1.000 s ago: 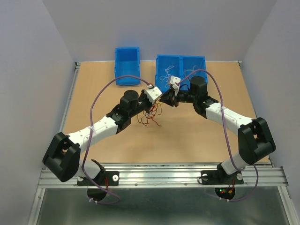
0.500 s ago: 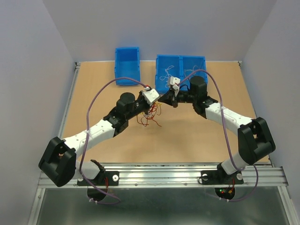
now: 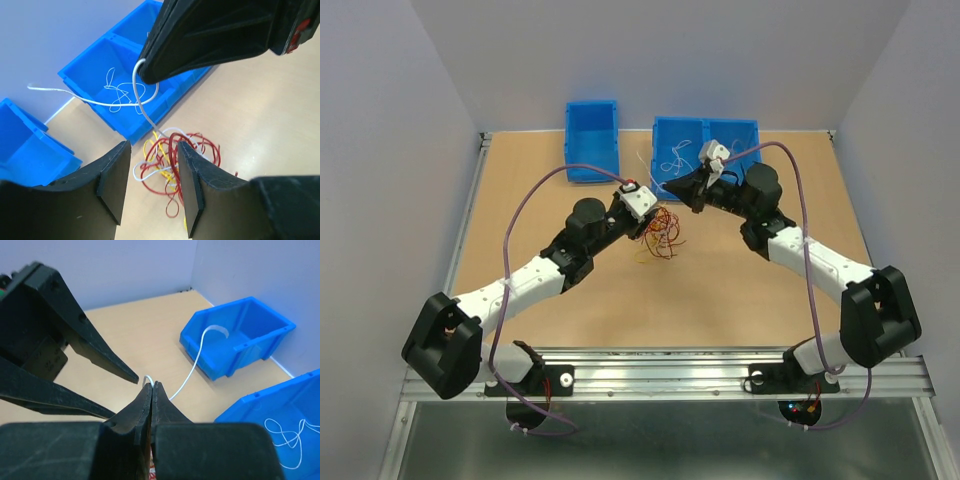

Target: Untangle the cables

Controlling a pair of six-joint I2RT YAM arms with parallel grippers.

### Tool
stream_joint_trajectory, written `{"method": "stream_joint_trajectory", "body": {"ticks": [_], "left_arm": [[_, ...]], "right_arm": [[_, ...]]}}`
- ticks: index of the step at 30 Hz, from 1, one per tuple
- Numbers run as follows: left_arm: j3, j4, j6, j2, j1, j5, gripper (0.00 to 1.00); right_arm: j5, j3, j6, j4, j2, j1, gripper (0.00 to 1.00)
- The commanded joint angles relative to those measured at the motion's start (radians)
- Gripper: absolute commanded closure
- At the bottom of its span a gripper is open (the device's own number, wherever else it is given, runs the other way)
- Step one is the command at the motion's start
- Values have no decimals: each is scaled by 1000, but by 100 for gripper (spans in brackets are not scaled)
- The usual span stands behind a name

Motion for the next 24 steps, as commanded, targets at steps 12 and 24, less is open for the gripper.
{"method": "stream_joint_trajectory", "body": {"ticks": [12,24], "left_arm": [[4,57,28,28,2,110,50],[4,51,43,75,1,338,50]], "right_arm": [[157,-134,275,247,-254,-7,99],[282,-289,398,323,-541,-7,99]]}}
